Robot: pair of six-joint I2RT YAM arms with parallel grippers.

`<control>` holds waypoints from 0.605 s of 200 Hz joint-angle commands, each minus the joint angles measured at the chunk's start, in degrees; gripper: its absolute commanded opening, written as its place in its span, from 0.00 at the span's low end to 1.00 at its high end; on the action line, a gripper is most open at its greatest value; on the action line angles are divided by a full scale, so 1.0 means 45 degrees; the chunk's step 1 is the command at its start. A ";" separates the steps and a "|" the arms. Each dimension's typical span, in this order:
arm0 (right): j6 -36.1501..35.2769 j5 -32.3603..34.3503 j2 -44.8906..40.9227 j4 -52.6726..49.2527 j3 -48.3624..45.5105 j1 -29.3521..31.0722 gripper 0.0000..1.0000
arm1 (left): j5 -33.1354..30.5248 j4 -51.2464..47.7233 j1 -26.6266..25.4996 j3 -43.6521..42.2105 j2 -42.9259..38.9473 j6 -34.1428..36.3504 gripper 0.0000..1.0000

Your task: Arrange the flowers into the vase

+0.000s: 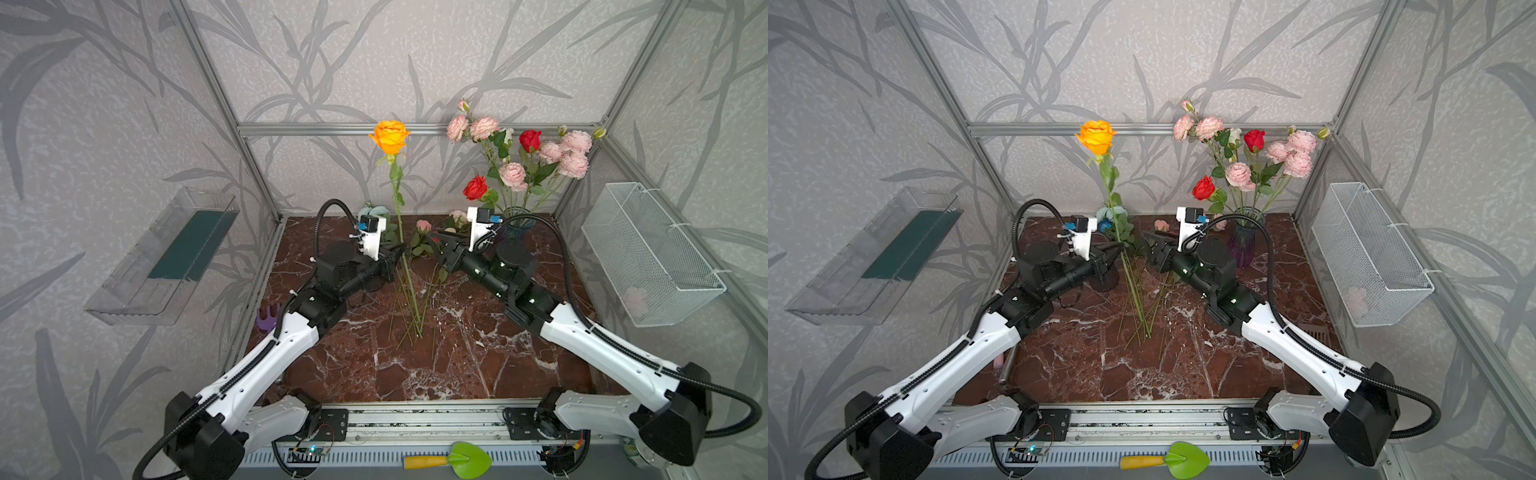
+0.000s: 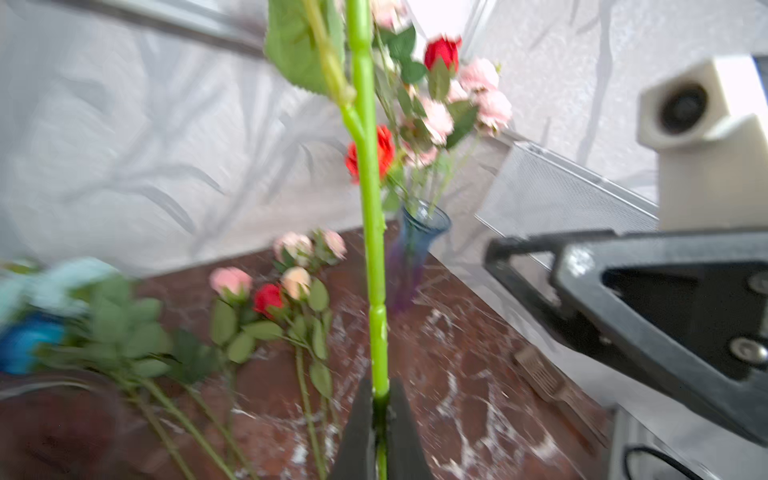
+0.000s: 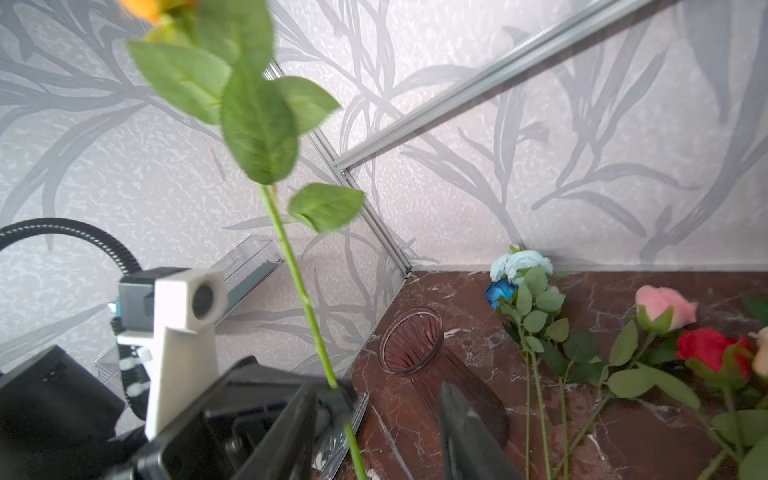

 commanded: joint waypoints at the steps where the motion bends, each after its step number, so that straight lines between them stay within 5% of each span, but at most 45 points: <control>1: -0.1171 0.1012 0.0006 -0.0946 -0.0305 -0.0144 0.47 | -0.3984 -0.0215 0.0099 0.1773 -0.0278 0.3135 0.00; 28: -0.0447 -0.0141 0.1077 -0.0924 -0.0586 -0.0789 0.44 | -0.6114 0.0491 0.0188 0.2691 0.0587 0.4926 0.00; 64: -0.0193 -0.0853 0.1850 -0.0412 -0.0851 -0.1132 0.44 | -0.6400 0.1551 0.0696 0.3495 0.1606 0.6293 0.00; 121: -0.0929 -0.2217 0.4529 -0.0501 0.0311 -0.1725 0.43 | -0.4985 0.2453 0.2722 0.2551 0.2869 0.4421 0.00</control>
